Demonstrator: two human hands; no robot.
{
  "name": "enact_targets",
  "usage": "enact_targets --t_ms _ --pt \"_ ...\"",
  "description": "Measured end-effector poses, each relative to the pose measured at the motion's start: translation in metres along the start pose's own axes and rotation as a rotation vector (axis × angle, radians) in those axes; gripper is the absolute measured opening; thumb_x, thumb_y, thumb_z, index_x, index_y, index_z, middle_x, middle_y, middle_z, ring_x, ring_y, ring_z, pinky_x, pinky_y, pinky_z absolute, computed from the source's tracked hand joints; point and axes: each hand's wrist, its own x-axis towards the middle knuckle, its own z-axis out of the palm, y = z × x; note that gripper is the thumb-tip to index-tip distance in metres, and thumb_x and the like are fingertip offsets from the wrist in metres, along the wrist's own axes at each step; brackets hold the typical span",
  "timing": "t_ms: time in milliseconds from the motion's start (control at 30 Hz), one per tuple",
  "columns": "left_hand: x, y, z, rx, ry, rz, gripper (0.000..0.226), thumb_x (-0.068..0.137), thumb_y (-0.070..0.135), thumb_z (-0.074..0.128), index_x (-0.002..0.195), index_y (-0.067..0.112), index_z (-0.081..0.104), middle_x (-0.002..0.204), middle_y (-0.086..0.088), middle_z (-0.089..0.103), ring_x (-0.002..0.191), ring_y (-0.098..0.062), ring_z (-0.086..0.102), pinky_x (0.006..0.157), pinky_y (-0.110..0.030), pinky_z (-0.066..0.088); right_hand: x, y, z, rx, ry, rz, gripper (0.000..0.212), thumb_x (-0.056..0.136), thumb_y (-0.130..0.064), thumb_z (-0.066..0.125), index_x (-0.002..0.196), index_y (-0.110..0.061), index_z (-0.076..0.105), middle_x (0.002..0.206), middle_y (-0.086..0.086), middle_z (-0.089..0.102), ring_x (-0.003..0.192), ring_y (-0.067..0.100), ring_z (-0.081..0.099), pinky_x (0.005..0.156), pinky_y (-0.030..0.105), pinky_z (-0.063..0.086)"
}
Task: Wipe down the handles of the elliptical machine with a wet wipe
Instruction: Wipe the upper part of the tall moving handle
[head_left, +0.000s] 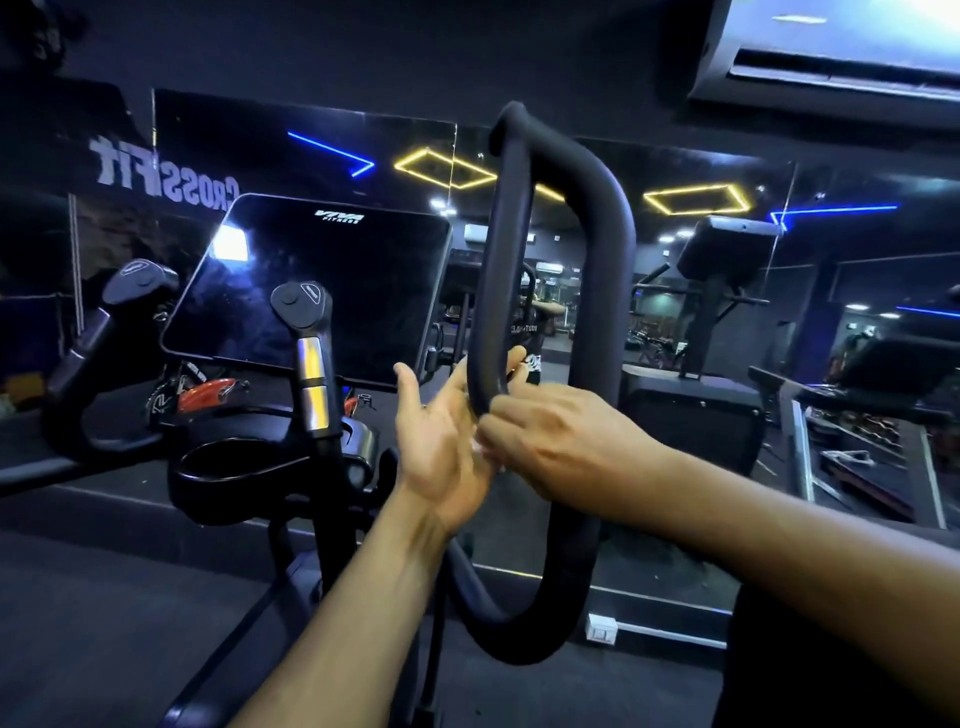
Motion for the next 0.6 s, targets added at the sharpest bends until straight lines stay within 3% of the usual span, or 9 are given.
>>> enact_targets --t_ms 67,133,200,300,367,500,600 --pt "-0.002 -0.004 -0.004 -0.046 0.014 0.005 0.106 0.092 0.086 0.008 0.153 0.009 0.049 0.148 -0.010 0.061 0.137 -0.019 0.055 0.114 -0.038 0.037 -0.016 -0.001 -0.007 -0.078 -0.066 -0.075 0.012 0.100 -0.018 0.059 0.088 -0.017 0.060 0.082 0.000 0.056 0.077 0.022 0.051 0.067 0.035 0.043" --pt "-0.005 -0.012 -0.007 -0.073 0.020 0.005 0.106 0.090 0.088 0.008 0.153 0.014 0.049 0.146 -0.008 0.063 0.131 -0.018 0.056 0.088 -0.034 0.046 -0.028 0.000 -0.015 -0.134 -0.101 -0.106 0.016 0.104 -0.019 0.053 0.091 -0.017 0.062 0.084 -0.001 0.055 0.079 0.021 0.047 0.069 0.035 0.040" --pt "-0.008 -0.022 -0.007 -0.106 0.028 -0.008 0.105 0.089 0.088 0.008 0.155 0.016 0.047 0.146 -0.010 0.062 0.134 -0.020 0.055 0.081 -0.032 0.046 -0.033 0.001 -0.019 -0.192 -0.110 -0.117 0.016 0.104 -0.018 0.052 0.093 -0.018 0.064 0.085 -0.002 0.055 0.080 0.021 0.044 0.070 0.036 0.038" --pt "-0.016 -0.036 -0.002 -0.153 0.070 -0.018 0.103 0.090 0.087 0.013 0.154 0.014 0.048 0.152 -0.014 0.056 0.141 -0.022 0.051 0.096 -0.030 0.050 -0.024 -0.002 -0.014 -0.208 -0.065 -0.090 0.015 0.103 -0.016 0.052 0.093 -0.016 0.063 0.085 0.000 0.055 0.082 0.022 0.044 0.071 0.036 0.035" --pt "-0.020 -0.045 0.006 -0.183 0.083 -0.019 0.099 0.092 0.086 0.016 0.153 0.016 0.049 0.149 -0.014 0.059 0.140 -0.025 0.055 0.107 -0.038 0.048 -0.003 -0.002 -0.009 -0.146 0.016 0.004 0.013 0.103 -0.017 0.054 0.092 -0.014 0.060 0.084 0.003 0.056 0.076 0.025 0.048 0.069 0.038 0.037" --pt "-0.021 -0.056 0.019 -0.159 0.120 -0.003 0.097 0.092 0.084 0.016 0.150 0.016 0.054 0.139 -0.014 0.067 0.123 -0.027 0.068 0.103 -0.040 0.050 0.040 0.008 -0.005 0.073 0.192 0.322 0.018 0.102 -0.022 0.054 0.094 -0.006 0.057 0.084 0.008 0.061 0.072 0.028 0.050 0.068 0.047 0.046" --pt "-0.018 -0.056 0.015 -0.164 0.095 0.000 0.098 0.091 0.085 0.014 0.152 0.019 0.052 0.144 -0.013 0.063 0.131 -0.029 0.063 0.107 -0.043 0.047 0.039 0.010 -0.007 0.158 0.206 0.409 0.014 0.099 -0.019 0.062 0.096 -0.005 0.058 0.085 0.007 0.063 0.074 0.028 0.055 0.072 0.047 0.049"
